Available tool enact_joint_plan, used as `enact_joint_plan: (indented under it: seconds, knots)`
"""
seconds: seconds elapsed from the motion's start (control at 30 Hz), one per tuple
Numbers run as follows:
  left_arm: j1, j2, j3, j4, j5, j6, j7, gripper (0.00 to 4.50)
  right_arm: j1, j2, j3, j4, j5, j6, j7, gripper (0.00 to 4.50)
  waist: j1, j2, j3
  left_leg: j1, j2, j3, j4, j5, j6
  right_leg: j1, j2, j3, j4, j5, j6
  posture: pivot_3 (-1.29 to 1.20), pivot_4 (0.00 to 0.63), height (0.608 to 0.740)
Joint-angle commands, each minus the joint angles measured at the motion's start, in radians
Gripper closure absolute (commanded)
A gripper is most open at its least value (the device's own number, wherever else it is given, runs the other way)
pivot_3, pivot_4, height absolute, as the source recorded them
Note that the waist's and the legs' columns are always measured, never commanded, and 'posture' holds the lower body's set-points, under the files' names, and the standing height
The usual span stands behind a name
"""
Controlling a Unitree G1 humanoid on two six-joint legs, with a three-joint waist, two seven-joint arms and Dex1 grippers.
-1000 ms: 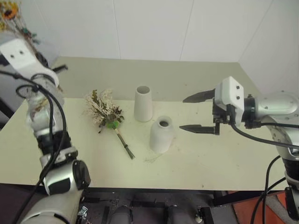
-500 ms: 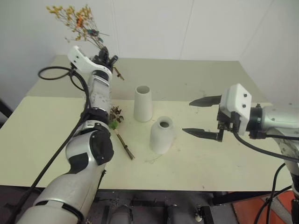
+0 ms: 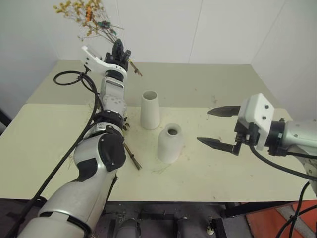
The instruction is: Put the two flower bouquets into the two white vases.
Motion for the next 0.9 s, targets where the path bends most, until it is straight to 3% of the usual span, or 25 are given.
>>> enact_joint_plan:
  seconds: [0.03,0.53,0.9]
  knots:
    - [0.038,-0.03,-0.062,-0.045,0.04,-0.055,-0.093,4.48,-0.015,0.003,-0.019,-0.029,0.02,-0.003,-0.022,0.0,0.0,0.0,0.0,0.0,0.0,0.0,0.0,0.0,0.0,0.0,0.0,0.0,0.0,0.0,0.0,0.0,0.15,0.74]
    - [0.138,-0.053,-0.283,-0.058,0.246,-0.253,-0.221,4.48,-0.018,-0.006,-0.019,-0.022,0.036,-0.003,-0.035,0.0,0.0,0.0,0.0,0.0,0.0,0.0,0.0,0.0,0.0,0.0,0.0,0.0,0.0,0.0,0.0,0.0,0.15,0.74]
    - [0.222,-0.042,-0.332,-0.092,0.298,-0.3,-0.201,4.48,-0.009,-0.01,-0.017,-0.028,0.032,-0.022,-0.034,0.0,0.0,0.0,0.0,0.001,0.0,0.0,0.001,0.0,0.0,0.0,0.0,0.001,0.001,0.0,0.0,0.0,0.15,0.74]
